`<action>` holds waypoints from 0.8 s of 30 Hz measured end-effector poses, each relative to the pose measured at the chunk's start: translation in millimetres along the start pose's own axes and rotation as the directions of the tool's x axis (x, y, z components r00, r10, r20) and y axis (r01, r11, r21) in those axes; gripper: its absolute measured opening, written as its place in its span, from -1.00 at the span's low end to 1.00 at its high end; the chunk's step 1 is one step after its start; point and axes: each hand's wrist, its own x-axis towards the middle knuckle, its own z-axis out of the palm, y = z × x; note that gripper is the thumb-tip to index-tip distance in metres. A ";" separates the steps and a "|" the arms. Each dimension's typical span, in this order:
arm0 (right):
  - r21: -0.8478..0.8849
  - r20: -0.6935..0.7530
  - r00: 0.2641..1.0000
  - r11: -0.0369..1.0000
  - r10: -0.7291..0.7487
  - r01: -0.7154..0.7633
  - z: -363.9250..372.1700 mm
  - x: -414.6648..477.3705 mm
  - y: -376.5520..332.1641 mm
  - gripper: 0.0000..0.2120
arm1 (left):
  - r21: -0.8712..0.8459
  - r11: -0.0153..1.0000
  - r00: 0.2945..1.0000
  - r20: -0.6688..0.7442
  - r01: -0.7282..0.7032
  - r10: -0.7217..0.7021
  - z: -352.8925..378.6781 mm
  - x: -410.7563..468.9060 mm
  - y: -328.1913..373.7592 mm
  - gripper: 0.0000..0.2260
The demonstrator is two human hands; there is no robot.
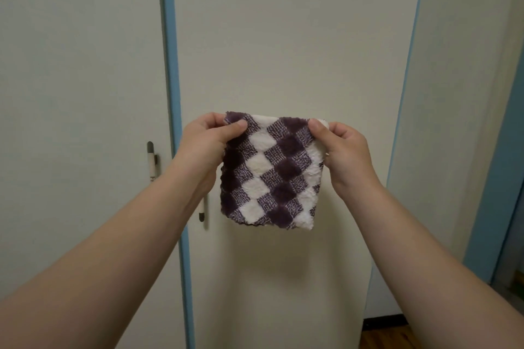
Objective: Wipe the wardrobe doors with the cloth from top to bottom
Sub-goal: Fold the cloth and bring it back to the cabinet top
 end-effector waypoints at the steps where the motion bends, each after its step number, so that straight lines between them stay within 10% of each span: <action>1: 0.053 0.031 1.000 0.999 0.001 -0.002 7.3 -4.8 1.1 -0.82 | -0.027 0.999 1.000 -0.008 -0.022 0.022 -7.7 -2.3 1.2 -0.83; 9: 0.123 0.290 0.955 0.992 -0.067 0.032 74.8 -50.2 23.6 -0.58 | -0.130 0.988 0.996 -0.046 -0.078 0.073 -95.5 -20.5 9.6 -0.87; 24: 0.284 0.242 0.956 0.954 -0.167 0.095 261.8 -85.5 63.3 -0.54 | 0.191 0.952 0.966 -0.048 -0.240 0.253 -270.6 -12.1 19.5 -0.45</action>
